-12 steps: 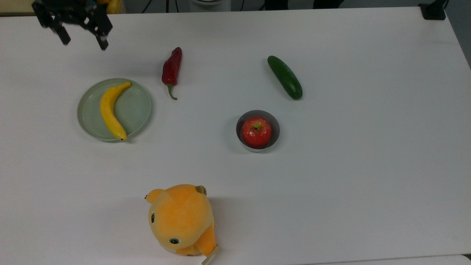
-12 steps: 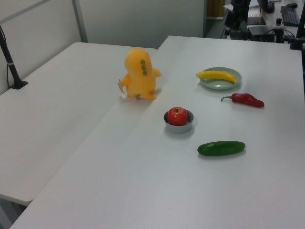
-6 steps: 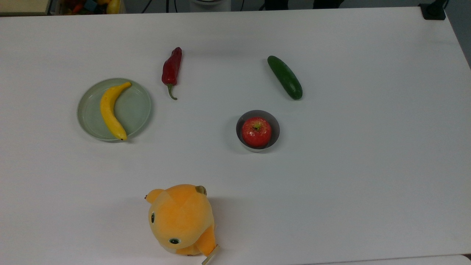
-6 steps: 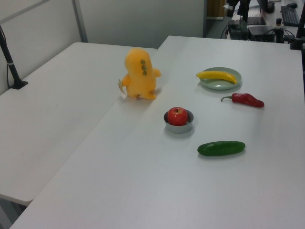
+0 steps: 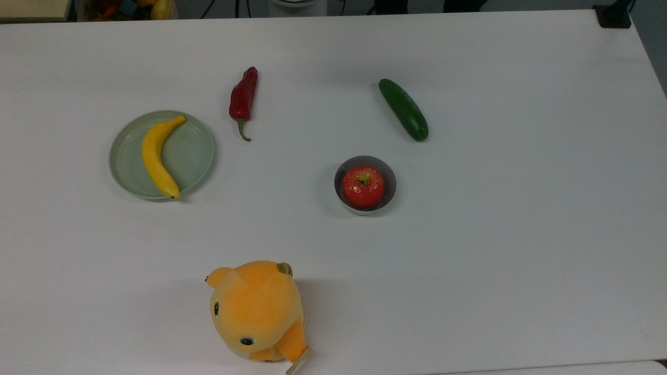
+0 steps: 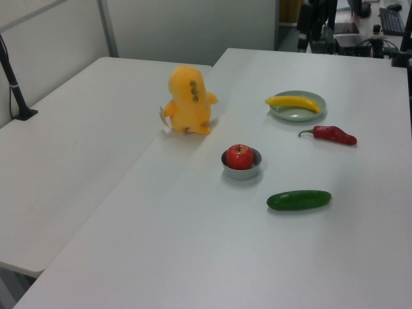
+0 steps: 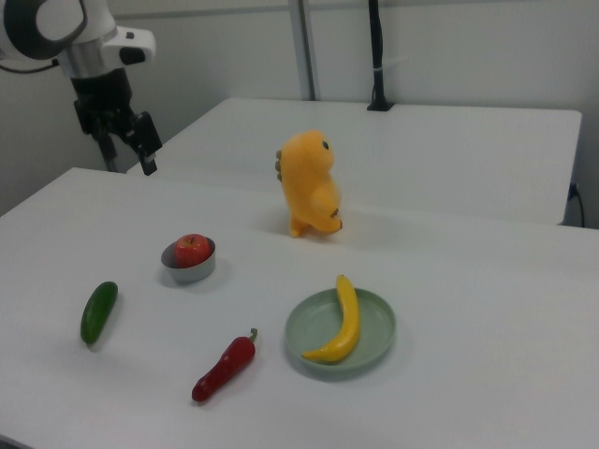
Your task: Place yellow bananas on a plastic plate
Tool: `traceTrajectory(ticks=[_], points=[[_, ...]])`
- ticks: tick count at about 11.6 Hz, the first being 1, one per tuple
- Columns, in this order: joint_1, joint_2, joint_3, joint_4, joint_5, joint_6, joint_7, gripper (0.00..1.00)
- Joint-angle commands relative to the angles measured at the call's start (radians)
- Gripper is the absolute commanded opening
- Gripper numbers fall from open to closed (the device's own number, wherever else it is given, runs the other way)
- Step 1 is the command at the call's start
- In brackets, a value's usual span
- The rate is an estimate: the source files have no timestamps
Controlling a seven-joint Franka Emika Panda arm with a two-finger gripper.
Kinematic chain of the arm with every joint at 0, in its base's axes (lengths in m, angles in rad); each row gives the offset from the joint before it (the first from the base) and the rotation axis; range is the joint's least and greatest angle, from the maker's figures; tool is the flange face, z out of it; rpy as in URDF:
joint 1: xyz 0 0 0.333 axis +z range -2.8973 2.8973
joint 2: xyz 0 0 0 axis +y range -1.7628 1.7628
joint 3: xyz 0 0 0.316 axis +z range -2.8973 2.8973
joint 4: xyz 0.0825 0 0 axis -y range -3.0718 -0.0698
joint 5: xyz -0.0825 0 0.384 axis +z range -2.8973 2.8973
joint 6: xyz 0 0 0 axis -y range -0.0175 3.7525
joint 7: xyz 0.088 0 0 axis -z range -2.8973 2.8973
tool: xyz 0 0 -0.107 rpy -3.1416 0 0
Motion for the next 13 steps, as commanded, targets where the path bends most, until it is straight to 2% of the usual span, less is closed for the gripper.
traceTrajectory(ticks=[1,2,4,6,7,8,13], points=[[-0.006,0.005,0.016,-0.045,-0.046,-0.009,-0.035,1.0],[-0.009,0.01,0.016,-0.054,-0.071,-0.007,-0.093,1.0],[-0.01,0.016,-0.005,-0.054,-0.072,0.034,-0.178,1.0],[-0.003,0.02,-0.047,-0.065,-0.056,0.088,-0.219,1.0],[-0.001,0.016,-0.068,-0.065,-0.025,0.085,-0.23,1.0],[-0.001,0.016,-0.073,-0.062,0.016,0.086,-0.233,1.0],[-0.001,0.02,-0.073,-0.059,0.023,0.09,-0.23,1.0]])
